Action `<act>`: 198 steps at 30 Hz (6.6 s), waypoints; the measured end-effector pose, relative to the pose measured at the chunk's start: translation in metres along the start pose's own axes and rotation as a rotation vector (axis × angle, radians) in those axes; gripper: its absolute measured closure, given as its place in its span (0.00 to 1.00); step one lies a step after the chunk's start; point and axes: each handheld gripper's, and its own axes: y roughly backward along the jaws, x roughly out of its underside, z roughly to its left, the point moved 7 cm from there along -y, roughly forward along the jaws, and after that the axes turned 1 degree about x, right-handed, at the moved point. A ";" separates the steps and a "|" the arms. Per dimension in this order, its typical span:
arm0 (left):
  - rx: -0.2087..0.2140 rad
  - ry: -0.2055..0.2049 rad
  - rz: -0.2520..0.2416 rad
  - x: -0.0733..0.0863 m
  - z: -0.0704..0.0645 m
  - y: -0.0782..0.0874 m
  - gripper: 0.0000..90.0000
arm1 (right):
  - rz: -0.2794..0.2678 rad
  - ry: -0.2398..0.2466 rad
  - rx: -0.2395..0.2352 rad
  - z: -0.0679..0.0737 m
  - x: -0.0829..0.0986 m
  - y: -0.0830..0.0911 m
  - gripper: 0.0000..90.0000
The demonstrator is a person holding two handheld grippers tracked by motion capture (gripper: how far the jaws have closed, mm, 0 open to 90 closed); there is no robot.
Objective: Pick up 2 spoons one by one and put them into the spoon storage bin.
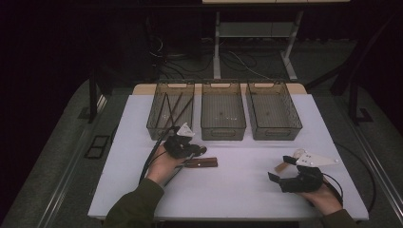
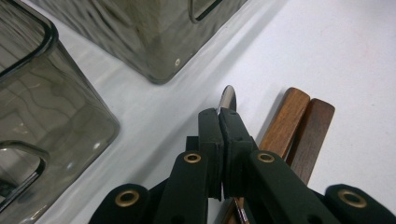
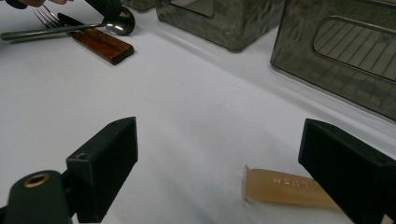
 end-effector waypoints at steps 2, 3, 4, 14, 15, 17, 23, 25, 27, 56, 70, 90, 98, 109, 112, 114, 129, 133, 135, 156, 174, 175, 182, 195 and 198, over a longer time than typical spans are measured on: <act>0.018 0.004 0.004 0.000 0.000 0.001 0.99 | -0.001 0.001 0.000 0.000 0.000 0.000 0.12; 0.023 0.013 0.000 0.000 0.000 0.001 0.99 | -0.001 0.002 0.001 0.000 0.000 0.000 0.12; 0.023 0.017 0.000 0.000 -0.001 0.002 0.99 | -0.001 0.002 0.001 -0.001 0.000 0.000 0.12; 0.030 0.041 -0.081 -0.012 0.003 0.025 0.99 | -0.001 0.002 0.001 -0.001 0.000 0.000 0.12; 0.032 0.042 -0.087 -0.013 0.004 0.028 0.99 | 0.001 0.002 0.002 -0.001 0.000 0.000 0.12; 0.036 0.059 -0.108 -0.014 0.005 0.033 0.99 | 0.001 0.001 0.001 -0.001 0.000 0.000 0.12; 0.035 0.086 -0.140 -0.017 0.007 0.045 0.99 | 0.004 0.005 0.001 -0.001 0.000 0.000 0.12; 0.034 0.085 -0.147 -0.019 0.008 0.047 0.99 | 0.006 0.005 0.002 -0.001 0.001 0.000 0.12; 0.030 0.077 -0.152 -0.024 0.008 0.048 0.99 | 0.005 0.004 0.000 -0.001 0.001 0.000 0.12; 0.010 0.020 -0.219 -0.117 0.031 0.038 0.99 | -0.001 -0.015 -0.004 -0.001 0.001 -0.001 0.12; -0.023 0.032 -0.237 -0.156 0.057 0.015 0.99 | -0.004 -0.020 -0.006 -0.002 0.000 -0.001 0.12; -0.077 0.011 -0.225 -0.202 0.077 -0.039 0.99 | -0.029 -0.028 -0.029 0.000 -0.003 0.002 0.12; -0.085 0.017 -0.171 -0.191 0.084 -0.060 0.99 | -0.030 -0.036 -0.033 -0.001 -0.003 0.003 0.12; -0.113 -0.001 -0.137 -0.182 0.080 -0.070 0.77 | -0.027 -0.031 -0.036 0.001 -0.003 0.000 0.12; -0.081 0.019 -0.150 -0.181 0.077 -0.066 0.71 | -0.029 -0.030 -0.034 -0.001 -0.003 0.001 0.12; -0.065 0.030 -0.158 -0.181 0.075 -0.064 0.67 | -0.027 -0.033 -0.032 -0.001 -0.003 0.001 0.12; 0.009 0.020 -0.211 -0.158 0.046 -0.023 0.47 | -0.018 -0.031 -0.025 -0.002 -0.002 -0.001 0.12; 0.015 0.011 -0.225 -0.147 0.036 -0.011 0.41 | -0.019 -0.034 -0.020 -0.003 -0.001 0.000 0.12; 0.023 -0.002 -0.220 -0.140 0.032 -0.004 0.38 | -0.018 -0.031 -0.017 -0.003 -0.001 0.000 0.12; 0.004 -0.004 -0.275 -0.056 -0.011 0.050 0.19 | -0.013 -0.027 -0.029 -0.002 -0.005 0.003 0.12; -0.008 0.057 -0.317 0.027 -0.030 0.064 0.00 | 0.028 -0.010 -0.078 0.000 -0.007 0.007 0.12; -0.005 0.057 -0.314 0.029 -0.031 0.064 0.00 | 0.022 -0.005 -0.084 0.001 -0.009 0.007 0.12; -0.001 0.034 -0.281 0.051 -0.039 0.060 0.00 | 0.031 0.003 -0.066 -0.004 -0.012 0.006 0.15; 0.008 0.059 -0.263 0.055 -0.038 0.059 0.00 | 0.057 -0.056 0.054 -0.058 -0.028 0.006 0.18; 0.003 0.048 -0.265 0.055 -0.039 0.059 0.00 | 0.066 -0.070 0.089 -0.074 -0.032 0.008 0.20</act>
